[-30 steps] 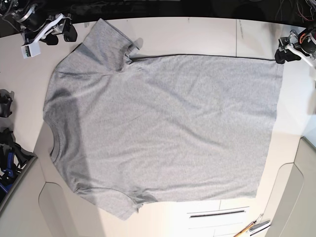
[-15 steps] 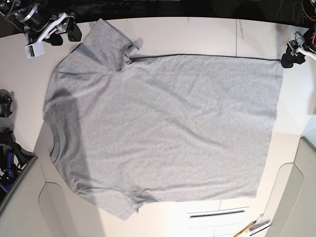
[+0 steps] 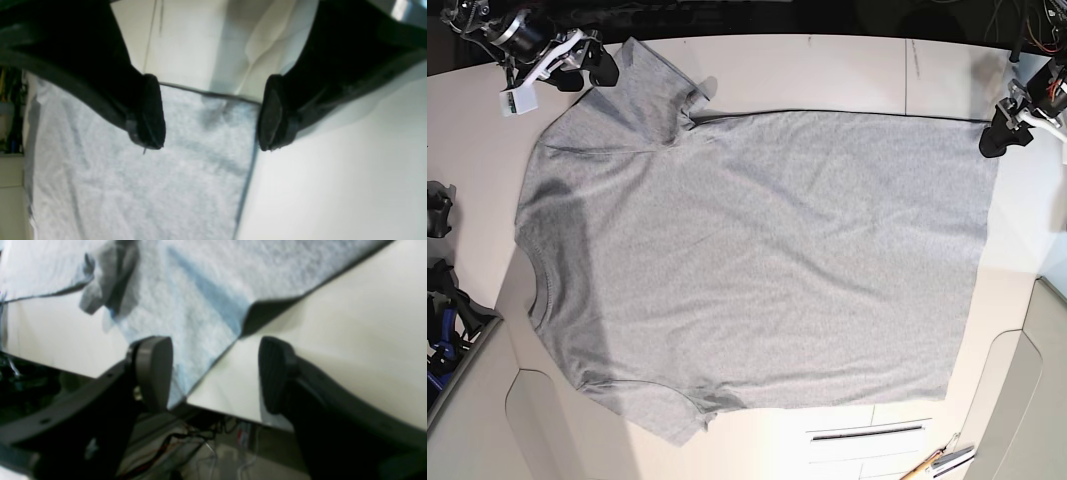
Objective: Fold the T-shirt properly
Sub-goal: 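Move both grippers down to the shirt's side edge at collar and hem, then grasp the side edge with both grippers and lift it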
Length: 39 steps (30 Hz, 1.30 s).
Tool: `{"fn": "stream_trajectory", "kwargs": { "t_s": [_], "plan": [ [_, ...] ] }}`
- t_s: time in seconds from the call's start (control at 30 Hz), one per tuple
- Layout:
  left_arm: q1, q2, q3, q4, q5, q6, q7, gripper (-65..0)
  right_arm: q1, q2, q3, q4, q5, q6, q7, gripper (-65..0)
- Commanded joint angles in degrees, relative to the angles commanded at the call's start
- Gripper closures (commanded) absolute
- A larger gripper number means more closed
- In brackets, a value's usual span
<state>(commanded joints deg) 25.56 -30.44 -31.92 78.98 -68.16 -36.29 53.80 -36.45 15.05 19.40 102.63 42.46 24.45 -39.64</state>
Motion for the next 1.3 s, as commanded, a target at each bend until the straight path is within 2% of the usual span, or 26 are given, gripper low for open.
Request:
{"fn": "stream_trajectory", "kwargs": {
  "t_s": [0.13, 0.23, 0.33, 0.77, 0.8, 0.83, 1.3],
  "plan": [
    [0.0, 0.1, 0.3, 0.0, 0.1, 0.0, 0.0, -47.6, 1.1, -1.3, 0.0, -1.2, 0.1, 0.09, 0.0, -40.4],
    [0.0, 0.1, 0.3, 0.0, 0.3, -0.2, 0.0, -47.6, 1.5, -1.9, 0.0, -1.2, 0.2, 1.27, -0.1, -40.4],
    [0.0, 0.1, 0.3, 0.0, 0.3, -1.1, 0.0, -47.6, 1.8, -1.9, 0.0, -1.2, 0.5, 1.29, 0.0, -40.4],
    [0.0, 0.1, 0.3, 0.0, 0.2, -1.2, 0.0, -47.6, 1.8, -1.9, -0.1, -1.2, 1.1, 1.29, 0.0, -40.4],
    [0.0, 0.1, 0.3, 0.0, 0.2, -1.9, 0.0, -47.6, 1.8, -1.9, -0.2, -1.2, 1.1, 1.29, 0.0, -40.4],
    [0.0, 0.2, 0.3, 0.0, 0.2, -2.5, 0.0, -47.6, 1.8, -1.9, -0.4, -1.2, 1.1, 1.29, 0.0, -40.4],
    [0.0, 0.4, 2.0, 0.0, 0.0, -2.6, -0.2, -47.6, 2.7, -1.9, -4.9, -1.2, 0.8, 1.29, 0.2, -40.4]
  ]
}}
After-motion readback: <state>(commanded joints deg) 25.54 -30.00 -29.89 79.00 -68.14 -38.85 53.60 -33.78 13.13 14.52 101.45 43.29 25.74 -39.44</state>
